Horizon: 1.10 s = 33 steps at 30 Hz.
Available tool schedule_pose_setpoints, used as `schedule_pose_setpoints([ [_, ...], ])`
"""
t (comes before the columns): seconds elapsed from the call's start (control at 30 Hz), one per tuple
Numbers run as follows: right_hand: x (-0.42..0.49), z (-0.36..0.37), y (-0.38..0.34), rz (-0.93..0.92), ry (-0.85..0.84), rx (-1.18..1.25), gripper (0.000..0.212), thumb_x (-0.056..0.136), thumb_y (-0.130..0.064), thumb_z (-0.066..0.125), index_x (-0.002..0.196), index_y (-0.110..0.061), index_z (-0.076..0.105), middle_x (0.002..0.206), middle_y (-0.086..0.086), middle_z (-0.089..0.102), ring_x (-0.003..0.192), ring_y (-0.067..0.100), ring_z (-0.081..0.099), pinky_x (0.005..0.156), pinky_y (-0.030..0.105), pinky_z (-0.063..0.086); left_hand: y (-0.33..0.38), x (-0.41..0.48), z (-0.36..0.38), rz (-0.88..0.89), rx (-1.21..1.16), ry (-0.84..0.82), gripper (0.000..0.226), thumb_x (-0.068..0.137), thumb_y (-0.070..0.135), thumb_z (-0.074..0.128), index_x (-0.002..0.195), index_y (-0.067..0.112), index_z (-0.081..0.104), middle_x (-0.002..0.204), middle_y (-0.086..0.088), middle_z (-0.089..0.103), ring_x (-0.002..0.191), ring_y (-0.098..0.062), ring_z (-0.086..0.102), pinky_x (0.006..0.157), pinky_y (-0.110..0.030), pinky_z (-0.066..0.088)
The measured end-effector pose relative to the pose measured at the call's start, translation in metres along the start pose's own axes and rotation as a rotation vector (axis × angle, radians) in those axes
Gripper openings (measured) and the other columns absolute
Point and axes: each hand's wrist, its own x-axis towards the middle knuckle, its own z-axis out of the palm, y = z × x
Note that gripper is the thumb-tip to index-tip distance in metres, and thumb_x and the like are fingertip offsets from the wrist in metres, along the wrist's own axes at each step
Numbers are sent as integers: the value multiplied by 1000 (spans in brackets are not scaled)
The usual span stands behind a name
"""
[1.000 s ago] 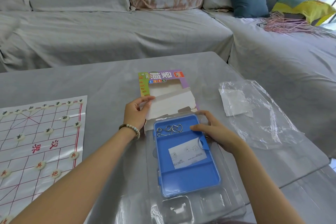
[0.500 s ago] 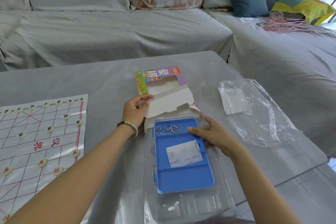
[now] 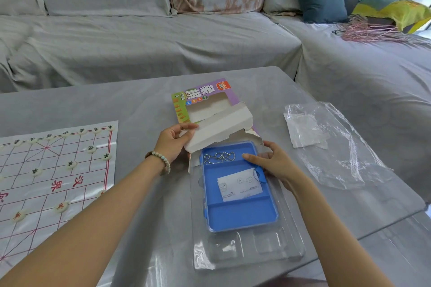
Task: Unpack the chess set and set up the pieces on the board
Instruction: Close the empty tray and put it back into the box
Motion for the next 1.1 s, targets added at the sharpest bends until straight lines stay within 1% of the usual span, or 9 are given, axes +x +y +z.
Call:
schedule_pose_setpoints([
  [0.13, -1, -1, -2, -22, -54, 40, 80, 71, -27, 78, 136, -26, 31, 99, 10, 68, 75, 20, 71, 55, 27, 54, 3, 1, -4, -22, 29, -52, 20, 89, 6, 57, 89, 24, 66, 93, 4, 64, 80, -3, 58, 71, -12, 51],
  [0.23, -2, -1, -3, -30, -76, 27, 77, 72, -27, 77, 135, -26, 33, 101, 11, 67, 74, 20, 71, 54, 26, 54, 2, 0, -8, -3, 164, -38, 35, 88, 16, 61, 117, 33, 53, 77, 5, 65, 70, -4, 60, 64, -17, 51],
  [0.37, -1, 1, -1, -31, -74, 19, 76, 73, -27, 77, 134, -23, 31, 97, 8, 67, 71, 17, 70, 53, 25, 54, 1, -7, -4, 89, 282, -50, 43, 83, 25, 67, 124, 25, 54, 106, 9, 63, 67, -8, 58, 59, -11, 50],
  [0.5, 5, 13, 1, -11, -3, 91, 85, 67, -33, 81, 135, -19, 31, 98, 7, 67, 73, 18, 70, 59, 30, 57, 3, -10, 2, 220, 414, -91, 29, 88, 20, 59, 116, 10, 63, 113, 7, 59, 96, -3, 55, 89, -12, 44],
  [0.6, 5, 14, 1, 25, -24, 127, 102, 46, -46, 86, 131, -12, 42, 103, 12, 69, 82, 25, 71, 75, 43, 58, 8, -14, 2, 191, 342, -82, 23, 90, 23, 57, 110, 14, 66, 84, 17, 63, 64, 13, 48, 63, -4, 40],
  [0.7, 3, 9, -3, 25, -78, 88, 91, 48, -45, 85, 124, -11, 50, 102, 12, 70, 85, 27, 71, 80, 45, 57, 10, -16, -2, 157, 318, -151, 16, 90, 23, 57, 97, 15, 69, 47, 21, 46, 42, 2, 37, 48, -11, 31],
  [0.87, 2, 11, -3, 25, -16, 257, 81, 64, -31, 81, 131, -18, 37, 107, 12, 66, 87, 23, 69, 76, 36, 56, 23, -17, -1, 131, 297, -147, 18, 91, 22, 56, 98, 11, 69, 44, 19, 51, 39, 4, 46, 45, -16, 35],
  [0.93, -7, 6, -5, 77, -140, 306, 87, 63, -29, 79, 136, -23, 33, 111, 9, 65, 96, 23, 67, 84, 38, 55, 26, -17, -2, 135, 292, -74, 24, 91, 22, 56, 108, 8, 67, 75, 19, 63, 71, 5, 62, 55, -22, 46],
  [1.1, -25, 1, 1, 123, -247, 135, 102, 56, -16, 83, 141, -27, 26, 114, 12, 64, 93, 26, 68, 74, 37, 57, 19, -13, -10, 81, 263, -18, 30, 89, 29, 57, 117, 19, 62, 63, 9, 49, 42, 4, 44, 49, -7, 36],
])
